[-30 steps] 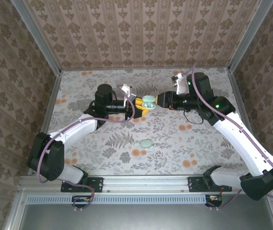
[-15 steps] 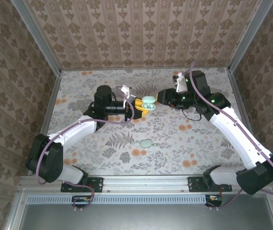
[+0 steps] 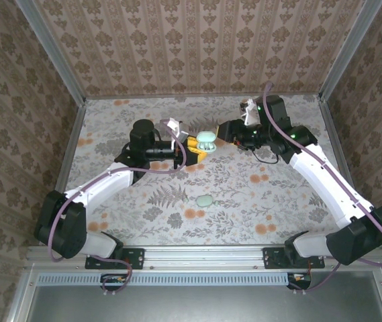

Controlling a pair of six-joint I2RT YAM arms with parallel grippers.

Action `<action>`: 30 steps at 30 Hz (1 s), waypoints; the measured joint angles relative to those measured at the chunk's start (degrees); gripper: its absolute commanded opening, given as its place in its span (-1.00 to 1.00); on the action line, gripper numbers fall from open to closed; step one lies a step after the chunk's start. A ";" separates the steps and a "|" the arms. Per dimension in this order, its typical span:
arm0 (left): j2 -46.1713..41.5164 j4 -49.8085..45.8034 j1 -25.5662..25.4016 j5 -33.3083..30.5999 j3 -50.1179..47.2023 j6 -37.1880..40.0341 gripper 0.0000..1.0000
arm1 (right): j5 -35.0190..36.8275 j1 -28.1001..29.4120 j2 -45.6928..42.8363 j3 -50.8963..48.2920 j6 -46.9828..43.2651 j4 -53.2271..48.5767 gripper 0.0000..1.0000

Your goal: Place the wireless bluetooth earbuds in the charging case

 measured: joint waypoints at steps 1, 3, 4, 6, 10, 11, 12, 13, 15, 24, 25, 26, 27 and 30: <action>0.00 0.00 0.00 0.00 0.00 -0.04 -0.61 | -0.26 -0.07 0.02 0.00 0.20 0.02 -0.06; 0.00 0.00 0.00 0.00 0.00 -0.20 -0.61 | -0.72 -0.09 0.02 0.00 0.24 0.02 -0.06; 0.00 0.00 0.00 0.00 0.00 -0.22 -0.60 | -0.87 -0.11 0.02 0.00 0.26 0.04 -0.06; 0.00 0.00 0.00 0.00 0.00 -0.22 -0.60 | -1.03 -0.11 0.00 -0.02 0.39 0.04 -0.06; 0.00 0.00 0.00 0.00 0.00 -0.24 -0.61 | -1.05 -0.11 -0.13 -0.22 0.42 0.11 -0.06; 0.00 0.00 0.00 0.00 0.00 -0.24 -0.61 | -1.07 -0.13 -0.22 -0.42 0.42 0.22 -0.06; 0.00 0.00 0.00 0.00 0.00 -0.24 -0.61 | -1.07 -0.15 -0.35 -0.57 0.44 0.35 -0.05; 0.00 0.00 -0.02 0.00 0.00 -0.24 -0.60 | -1.09 -0.15 -0.48 -0.76 0.42 0.50 -0.06; -0.02 -0.02 -0.02 0.00 0.00 -0.24 -0.60 | -1.25 -0.15 -0.81 -1.11 0.42 0.68 -0.05; -0.04 -0.07 -0.07 -0.13 0.00 -0.24 -0.60 | -2.19 0.11 -2.14 -2.40 0.44 0.94 -0.05; -0.04 -0.09 -0.07 -0.22 0.00 -0.24 -0.60 | -2.29 0.31 -2.36 -2.64 0.42 0.94 -0.05; -0.04 -0.11 -0.04 -0.39 0.00 -0.24 -0.61 | -2.32 0.46 -2.62 -2.95 0.42 0.92 -0.05; -0.04 -0.15 -0.04 -0.55 0.00 -0.24 -0.60 | -2.32 0.59 -2.89 -3.23 0.42 0.85 -0.05; -0.04 -0.24 -0.04 -0.90 0.02 -0.24 -0.61 | -2.29 0.94 -3.93 -4.44 0.42 0.66 -0.05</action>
